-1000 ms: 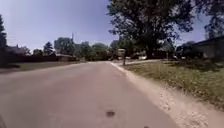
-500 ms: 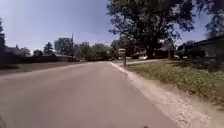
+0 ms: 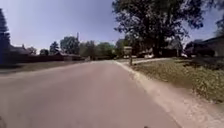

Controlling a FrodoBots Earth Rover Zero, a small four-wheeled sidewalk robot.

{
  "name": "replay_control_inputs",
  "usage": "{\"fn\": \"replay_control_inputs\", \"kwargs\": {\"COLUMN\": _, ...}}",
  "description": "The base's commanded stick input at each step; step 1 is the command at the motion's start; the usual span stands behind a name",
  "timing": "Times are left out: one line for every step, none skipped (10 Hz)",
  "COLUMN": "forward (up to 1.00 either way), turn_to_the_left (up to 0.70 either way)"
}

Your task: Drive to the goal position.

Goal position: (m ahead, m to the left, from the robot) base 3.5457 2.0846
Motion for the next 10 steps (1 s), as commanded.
{"fn": "replay_control_inputs", "kwargs": {"forward": 0.7, "turn_to_the_left": 0.0}}
{"fn": "replay_control_inputs", "kwargs": {"forward": 0.7, "turn_to_the_left": 0.0}}
{"fn": "replay_control_inputs", "kwargs": {"forward": 0.7, "turn_to_the_left": 0.0}}
{"fn": "replay_control_inputs", "kwargs": {"forward": 0.7, "turn_to_the_left": 0.0}}
{"fn": "replay_control_inputs", "kwargs": {"forward": 0.7, "turn_to_the_left": 0.0}}
{"fn": "replay_control_inputs", "kwargs": {"forward": 0.7, "turn_to_the_left": 0.0}}
{"fn": "replay_control_inputs", "kwargs": {"forward": 0.7, "turn_to_the_left": 0.0}}
{"fn": "replay_control_inputs", "kwargs": {"forward": 0.7, "turn_to_the_left": 0.0}}
{"fn": "replay_control_inputs", "kwargs": {"forward": 0.7, "turn_to_the_left": 0.0}}
{"fn": "replay_control_inputs", "kwargs": {"forward": 0.7, "turn_to_the_left": 0.0}}
